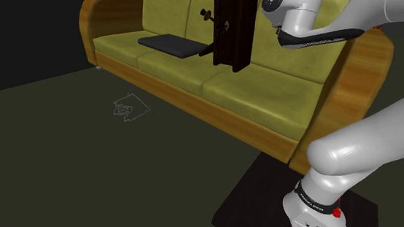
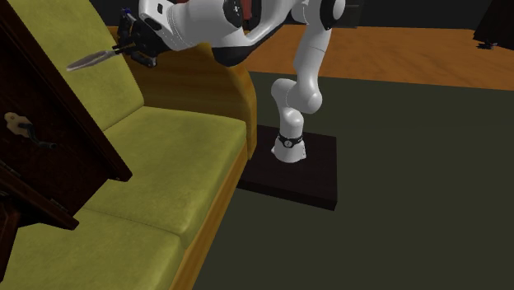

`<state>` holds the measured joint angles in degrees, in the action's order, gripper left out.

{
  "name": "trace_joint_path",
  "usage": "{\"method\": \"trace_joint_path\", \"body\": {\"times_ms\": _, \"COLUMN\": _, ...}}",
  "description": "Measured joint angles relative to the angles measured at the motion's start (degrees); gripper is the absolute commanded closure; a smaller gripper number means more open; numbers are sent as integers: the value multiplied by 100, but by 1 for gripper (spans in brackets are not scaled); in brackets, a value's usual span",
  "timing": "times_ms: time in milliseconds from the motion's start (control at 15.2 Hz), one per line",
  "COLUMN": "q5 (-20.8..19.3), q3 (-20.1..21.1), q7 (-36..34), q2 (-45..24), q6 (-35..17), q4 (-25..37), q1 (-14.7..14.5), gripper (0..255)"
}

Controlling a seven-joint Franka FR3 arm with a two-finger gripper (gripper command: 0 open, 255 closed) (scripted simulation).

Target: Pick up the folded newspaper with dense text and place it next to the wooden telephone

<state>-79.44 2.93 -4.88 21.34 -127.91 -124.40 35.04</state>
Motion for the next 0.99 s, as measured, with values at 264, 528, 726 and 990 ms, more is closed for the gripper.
{"method": "trace_joint_path", "body": {"times_ms": 264, "q5": -178, "q3": 27, "q7": -301, "q2": -27, "q6": -43, "q4": -213, "q1": 25, "gripper": 255}}
{"method": "trace_joint_path", "body": {"times_ms": 528, "q5": -364, "q3": 39, "q7": -595, "q2": -60, "q6": -94, "q4": -413, "q1": 56, "gripper": 255}}
{"method": "trace_joint_path", "body": {"times_ms": 726, "q5": -508, "q3": 63, "q7": -835, "q2": -116, "q6": -108, "q4": -545, "q1": 73, "gripper": 255}}
{"method": "trace_joint_path", "body": {"times_ms": 990, "q5": -727, "q3": 76, "q7": -1170, "q2": -207, "q6": -145, "q4": -716, "q1": 105, "gripper": 255}}
